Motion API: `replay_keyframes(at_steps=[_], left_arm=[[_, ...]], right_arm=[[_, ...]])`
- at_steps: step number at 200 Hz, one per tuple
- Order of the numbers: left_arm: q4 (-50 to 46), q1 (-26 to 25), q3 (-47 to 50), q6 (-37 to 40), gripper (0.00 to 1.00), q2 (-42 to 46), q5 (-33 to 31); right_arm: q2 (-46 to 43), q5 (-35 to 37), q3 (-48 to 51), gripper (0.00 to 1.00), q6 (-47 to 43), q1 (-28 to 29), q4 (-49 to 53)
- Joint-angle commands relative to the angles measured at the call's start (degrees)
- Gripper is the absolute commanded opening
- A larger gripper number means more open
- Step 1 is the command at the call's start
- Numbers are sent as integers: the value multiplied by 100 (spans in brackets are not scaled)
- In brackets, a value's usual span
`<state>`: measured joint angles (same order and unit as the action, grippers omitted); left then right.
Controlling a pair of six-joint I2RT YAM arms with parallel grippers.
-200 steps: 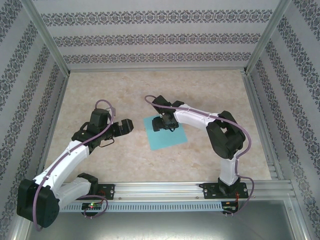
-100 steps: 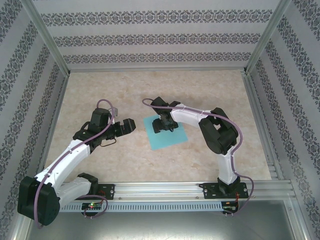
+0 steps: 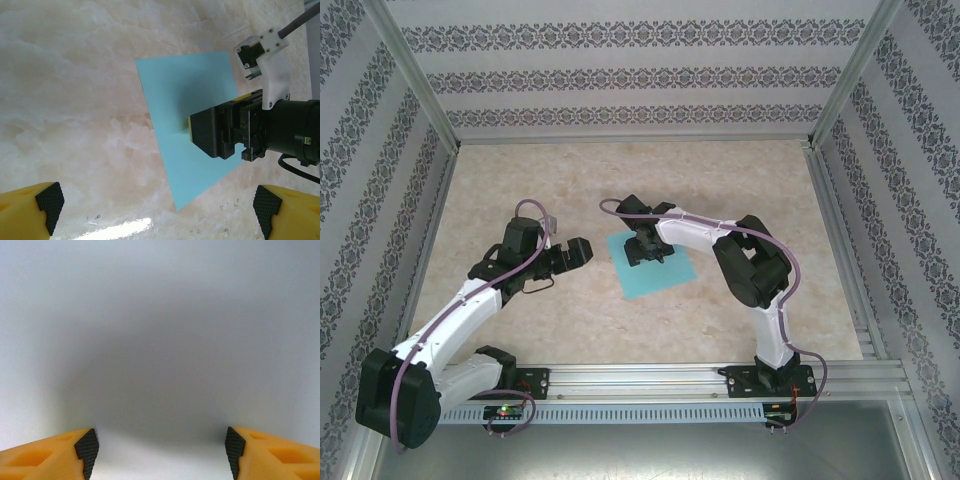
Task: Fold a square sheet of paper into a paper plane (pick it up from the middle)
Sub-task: Fold the paper at the center of the table.
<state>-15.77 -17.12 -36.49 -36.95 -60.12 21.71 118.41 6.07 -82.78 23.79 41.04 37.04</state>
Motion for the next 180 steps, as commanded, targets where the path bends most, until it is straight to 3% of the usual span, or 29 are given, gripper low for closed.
replay_keyframes(at_steps=[1,39,104,180], left_arm=[[167,77,152,-34,100,-9,68],[118,71,193,39,100,24,60],[153,71,255,12,100,32,63],[155,76,180,-31,100,28,104]], right_arm=[[450,194,85,67,25,32,159],[505,-226,310,64,117,13,-197],[356,50,258,58,68,36,-83],[-176,248,227,31,55,127,-203]])
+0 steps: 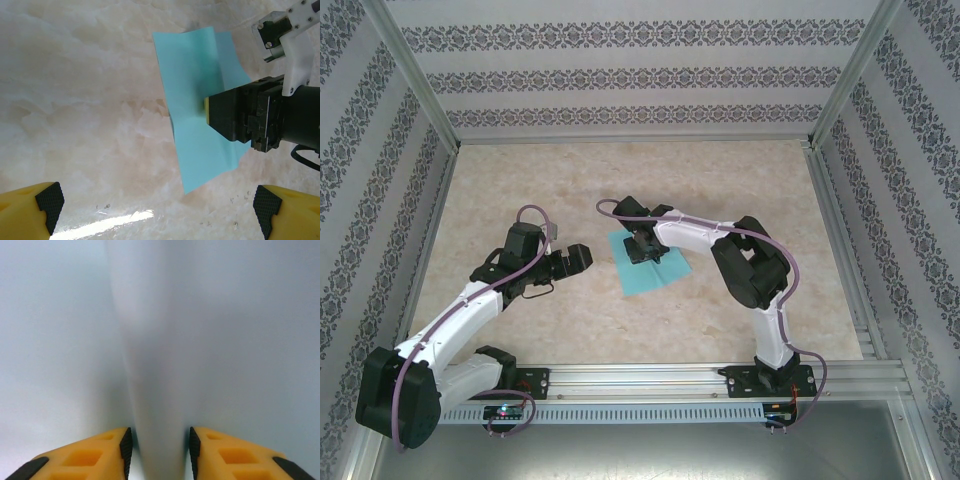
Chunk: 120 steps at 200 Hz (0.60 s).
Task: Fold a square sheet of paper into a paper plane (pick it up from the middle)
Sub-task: Fold the paper at the center of the table.
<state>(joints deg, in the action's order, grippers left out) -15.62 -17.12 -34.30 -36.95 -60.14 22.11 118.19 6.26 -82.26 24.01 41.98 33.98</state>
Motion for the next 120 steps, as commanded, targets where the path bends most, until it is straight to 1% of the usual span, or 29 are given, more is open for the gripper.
replay_keyframes(at_steps=[1,11,30,60,84,120], left_arm=[[139,77,-40,-27,100,34,65],[123,76,-58,-19,100,43,57],[55,73,-96,-14,100,89,42],[-134,73,-197,21,100,249,-44],[-402,78,-367,96,100,434,-170],[-779,73,-663,157,100,720,-226]], right_arm=[[-168,223,175,31,38,32,101],[-246,201,192,27,51,56,69],[-402,148,220,25,85,79,30],[-773,-51,270,18,154,121,-49],[-1165,-482,382,16,278,133,-289],[-1713,-1466,701,14,687,140,-988]])
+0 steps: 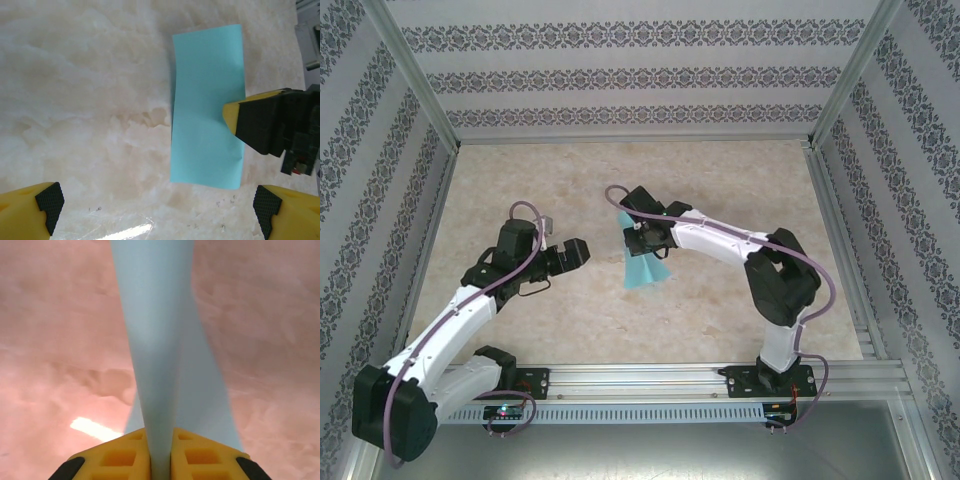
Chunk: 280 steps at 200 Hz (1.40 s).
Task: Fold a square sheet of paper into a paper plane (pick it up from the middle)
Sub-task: Fold the paper at the center of the table.
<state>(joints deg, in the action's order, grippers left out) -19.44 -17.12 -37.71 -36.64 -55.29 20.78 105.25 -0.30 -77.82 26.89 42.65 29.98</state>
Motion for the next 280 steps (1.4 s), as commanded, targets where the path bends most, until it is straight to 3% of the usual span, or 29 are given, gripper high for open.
replay_keyframes(at_steps=[1,49,96,208,280], left_arm=[[-404,71,-327,129,100,245,-88],[-524,76,-654,17,100,484,212],[196,34,-382,-308,97,51,756],[1825,-965,-383,-655,85,-1905,523],[2145,-1433,-500,-654,76,-2741,13]], right_arm=[[-419,-811,257,14,399,72,-588],[-1032,-2191,1078,15,1527,-69,-2355],[-1016,-2736,2121,16,2271,-460,-3629],[-794,-2891,3093,19,1626,-1083,-3536],[-674,-2695,3139,20,943,-1166,-3011]])
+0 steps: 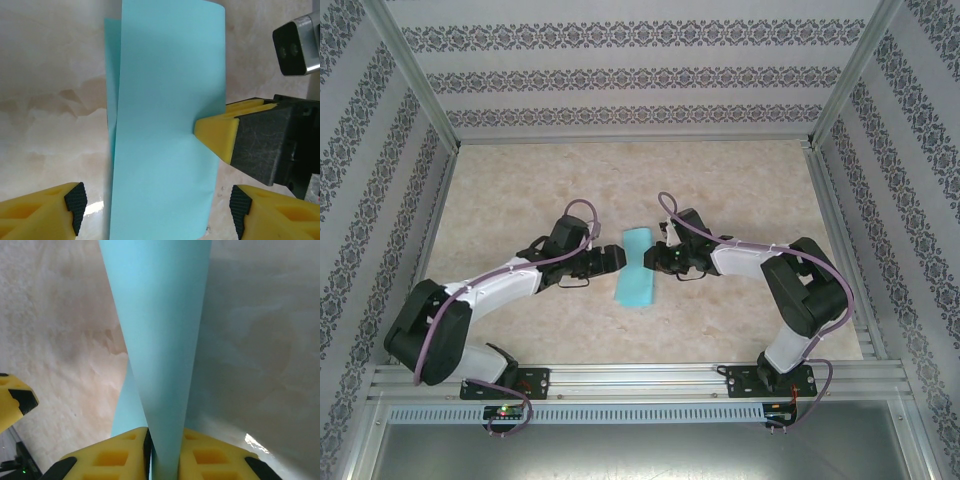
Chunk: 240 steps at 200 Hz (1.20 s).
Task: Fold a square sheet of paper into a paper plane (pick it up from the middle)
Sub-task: Fold the paper at the center of the table.
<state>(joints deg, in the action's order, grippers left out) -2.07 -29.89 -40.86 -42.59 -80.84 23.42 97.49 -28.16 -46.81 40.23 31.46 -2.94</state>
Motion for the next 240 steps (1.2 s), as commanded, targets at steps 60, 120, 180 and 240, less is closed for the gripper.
replay_keyframes(at_steps=[60,120,180,240], left_arm=[[475,-400,-171,54,65,-411,-603],[843,-653,-58,129,40,-739,-584],[958,-840,26,152,34,-1225,-760],[1045,-887,97,260,33,-1514,-797]], right_arm=[[151,167,1,24,-581,-35,409],[189,146,-40,26,-776,-35,525],[161,0,-78,29,-649,7,406],[49,98,-117,33,-693,27,539]])
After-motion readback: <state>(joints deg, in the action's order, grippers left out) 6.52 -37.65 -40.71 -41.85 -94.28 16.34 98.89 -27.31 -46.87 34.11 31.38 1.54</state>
